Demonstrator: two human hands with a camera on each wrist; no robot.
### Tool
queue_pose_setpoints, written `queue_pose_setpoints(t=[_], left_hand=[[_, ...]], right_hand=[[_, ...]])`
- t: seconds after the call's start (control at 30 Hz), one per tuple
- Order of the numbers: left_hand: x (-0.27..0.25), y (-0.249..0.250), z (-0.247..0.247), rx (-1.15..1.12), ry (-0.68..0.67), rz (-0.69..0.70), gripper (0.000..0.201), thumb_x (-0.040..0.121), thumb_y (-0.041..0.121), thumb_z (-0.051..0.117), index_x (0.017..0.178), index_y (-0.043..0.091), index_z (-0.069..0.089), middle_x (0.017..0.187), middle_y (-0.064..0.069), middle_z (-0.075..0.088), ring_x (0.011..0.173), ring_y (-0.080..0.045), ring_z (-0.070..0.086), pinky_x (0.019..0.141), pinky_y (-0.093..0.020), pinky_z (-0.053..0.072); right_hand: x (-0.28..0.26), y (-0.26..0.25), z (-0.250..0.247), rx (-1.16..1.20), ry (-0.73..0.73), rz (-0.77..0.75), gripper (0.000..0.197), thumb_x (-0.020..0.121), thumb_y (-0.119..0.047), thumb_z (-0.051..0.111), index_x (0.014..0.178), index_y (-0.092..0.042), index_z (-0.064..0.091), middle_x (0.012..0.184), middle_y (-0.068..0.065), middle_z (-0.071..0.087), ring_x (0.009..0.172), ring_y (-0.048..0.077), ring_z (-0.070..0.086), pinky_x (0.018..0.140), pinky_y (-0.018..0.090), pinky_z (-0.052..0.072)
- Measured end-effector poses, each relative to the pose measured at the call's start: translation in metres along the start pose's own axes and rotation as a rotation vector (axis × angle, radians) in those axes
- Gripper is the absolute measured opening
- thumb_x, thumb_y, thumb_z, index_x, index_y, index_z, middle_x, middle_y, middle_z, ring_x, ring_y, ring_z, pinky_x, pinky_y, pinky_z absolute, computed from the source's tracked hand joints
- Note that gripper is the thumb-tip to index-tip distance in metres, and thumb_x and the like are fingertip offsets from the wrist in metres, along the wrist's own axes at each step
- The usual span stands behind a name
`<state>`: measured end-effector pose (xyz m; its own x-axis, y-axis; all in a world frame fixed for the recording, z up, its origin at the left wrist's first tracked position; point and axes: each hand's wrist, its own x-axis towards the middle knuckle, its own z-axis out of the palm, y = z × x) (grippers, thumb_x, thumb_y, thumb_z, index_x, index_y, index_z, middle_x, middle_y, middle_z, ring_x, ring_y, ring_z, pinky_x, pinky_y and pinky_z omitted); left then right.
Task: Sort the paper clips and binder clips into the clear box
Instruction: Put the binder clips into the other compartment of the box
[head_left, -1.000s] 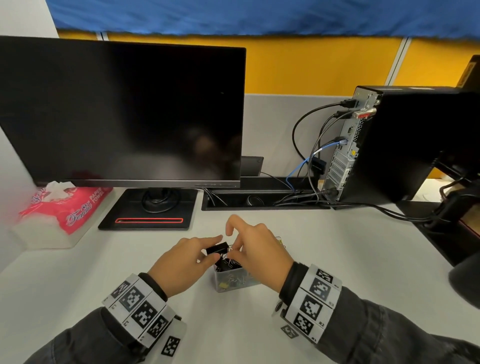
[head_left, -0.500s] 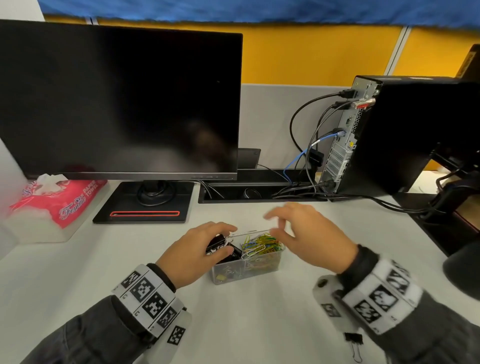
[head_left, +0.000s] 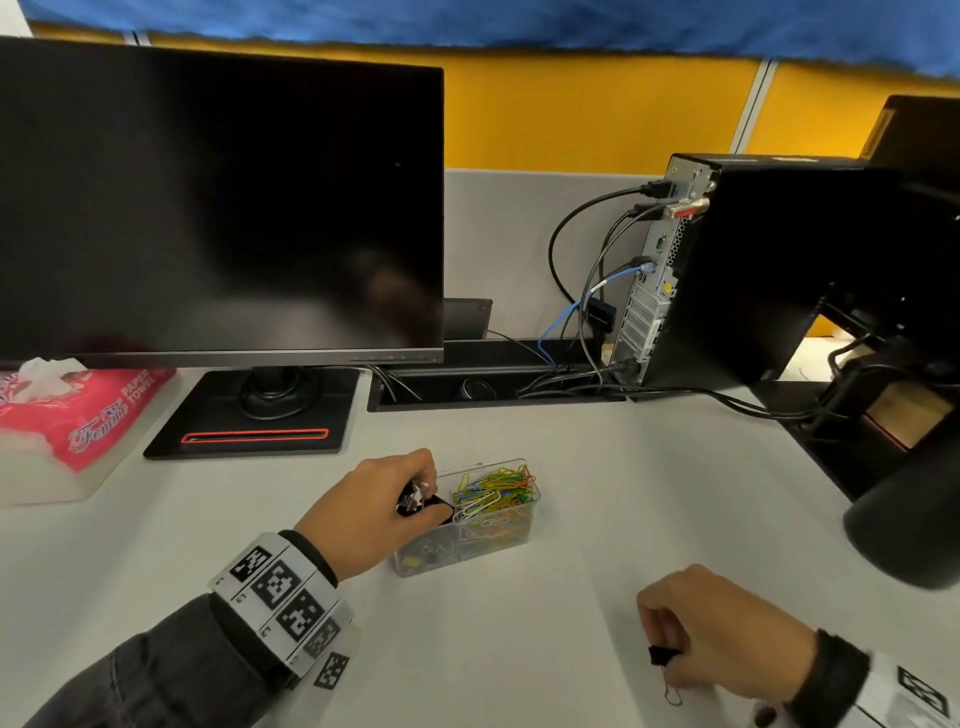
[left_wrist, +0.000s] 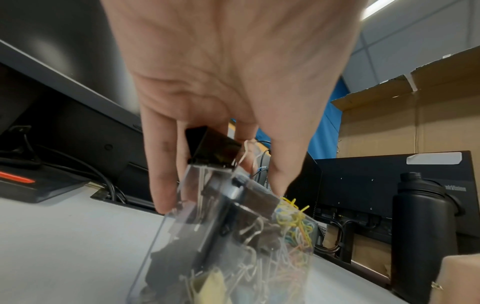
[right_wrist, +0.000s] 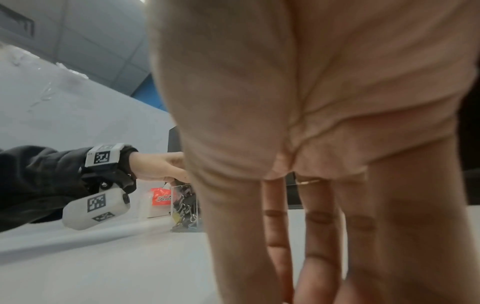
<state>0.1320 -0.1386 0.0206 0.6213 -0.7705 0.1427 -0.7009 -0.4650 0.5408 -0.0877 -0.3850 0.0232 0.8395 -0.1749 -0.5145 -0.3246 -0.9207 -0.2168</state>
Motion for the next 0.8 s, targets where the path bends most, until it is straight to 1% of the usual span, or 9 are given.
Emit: queue_pose_setpoints(t=[0.07, 0.17, 0.23, 0.3, 0.4, 0.5, 0.57, 0.67, 0.8], left_hand=[[-0.001, -0.001, 0.000, -0.012, -0.012, -0.007, 0.026, 0.081, 0.044, 0.066, 0.078, 0.034, 0.042, 0.091, 0.012, 0.066, 0.080, -0.010, 0.061, 0.071, -0.034, 0.054], [-0.003, 0.001, -0.002, -0.024, -0.037, 0.015, 0.023, 0.082, 0.040, 0.067, 0.092, 0.036, 0.047, 0.095, 0.016, 0.063, 0.080, -0.008, 0.060, 0.072, -0.029, 0.053], [-0.004, 0.001, -0.002, -0.019, -0.061, 0.045, 0.020, 0.085, 0.040, 0.065, 0.100, 0.039, 0.052, 0.098, 0.019, 0.061, 0.086, -0.004, 0.060, 0.077, -0.024, 0.052], [-0.005, -0.001, -0.002, -0.014, -0.058, 0.066, 0.009, 0.088, 0.037, 0.061, 0.097, 0.037, 0.058, 0.095, 0.018, 0.060, 0.086, -0.003, 0.057, 0.078, -0.023, 0.050], [-0.003, -0.005, -0.001, -0.004, -0.051, 0.043, 0.005, 0.093, 0.032, 0.055, 0.091, 0.034, 0.059, 0.092, 0.017, 0.060, 0.083, -0.003, 0.055, 0.073, -0.016, 0.045], [-0.002, -0.007, 0.001, 0.025, -0.041, 0.025, 0.007, 0.096, 0.032, 0.050, 0.093, 0.032, 0.056, 0.096, 0.017, 0.061, 0.086, -0.005, 0.056, 0.077, -0.024, 0.049], [-0.003, -0.007, 0.004, 0.047, -0.043, 0.023, 0.007, 0.097, 0.033, 0.046, 0.095, 0.031, 0.054, 0.099, 0.016, 0.060, 0.089, -0.006, 0.056, 0.080, -0.030, 0.050], [-0.004, -0.005, 0.005, 0.041, -0.038, 0.014, 0.010, 0.096, 0.038, 0.047, 0.095, 0.030, 0.052, 0.100, 0.015, 0.057, 0.089, -0.007, 0.054, 0.080, -0.031, 0.050], [-0.007, -0.005, 0.005, -0.004, -0.031, 0.000, 0.013, 0.092, 0.042, 0.051, 0.093, 0.029, 0.050, 0.099, 0.014, 0.057, 0.088, -0.007, 0.054, 0.079, -0.031, 0.050]], right_hand=[[0.001, 0.000, 0.000, 0.007, 0.021, -0.012, 0.019, 0.075, -0.024, 0.070, 0.072, -0.031, 0.053, 0.071, -0.012, 0.054, 0.063, 0.008, 0.050, 0.059, 0.020, 0.044], [0.003, 0.001, -0.001, -0.033, 0.099, -0.020, 0.012, 0.079, -0.028, 0.066, 0.078, -0.029, 0.054, 0.079, -0.014, 0.051, 0.071, 0.010, 0.049, 0.068, 0.026, 0.046], [0.006, 0.003, -0.003, -0.027, 0.141, -0.028, 0.014, 0.080, -0.029, 0.064, 0.074, -0.029, 0.051, 0.076, -0.013, 0.053, 0.066, 0.009, 0.049, 0.064, 0.024, 0.045], [0.009, 0.005, -0.005, -0.003, 0.149, -0.023, 0.018, 0.080, -0.027, 0.065, 0.071, -0.029, 0.049, 0.071, -0.013, 0.055, 0.060, 0.008, 0.049, 0.057, 0.021, 0.044], [0.011, 0.005, -0.008, 0.047, 0.133, -0.026, 0.017, 0.078, -0.026, 0.067, 0.081, -0.031, 0.051, 0.076, -0.012, 0.059, 0.062, 0.007, 0.053, 0.060, 0.021, 0.047], [0.013, 0.004, -0.016, 0.098, 0.147, -0.058, 0.017, 0.081, -0.025, 0.067, 0.094, -0.030, 0.058, 0.081, -0.010, 0.062, 0.067, 0.006, 0.057, 0.067, 0.023, 0.051], [0.012, 0.000, -0.025, 0.099, 0.194, -0.097, 0.012, 0.082, -0.024, 0.067, 0.093, -0.029, 0.064, 0.078, -0.012, 0.061, 0.069, 0.007, 0.058, 0.070, 0.023, 0.051], [0.010, -0.012, -0.042, 0.132, 0.339, -0.187, 0.007, 0.081, -0.023, 0.069, 0.086, -0.028, 0.069, 0.074, -0.013, 0.062, 0.071, 0.009, 0.061, 0.071, 0.022, 0.052], [0.017, -0.041, -0.061, 0.208, 0.548, -0.277, 0.012, 0.081, -0.020, 0.069, 0.088, -0.029, 0.073, 0.074, -0.012, 0.064, 0.075, 0.005, 0.061, 0.066, 0.014, 0.049]])
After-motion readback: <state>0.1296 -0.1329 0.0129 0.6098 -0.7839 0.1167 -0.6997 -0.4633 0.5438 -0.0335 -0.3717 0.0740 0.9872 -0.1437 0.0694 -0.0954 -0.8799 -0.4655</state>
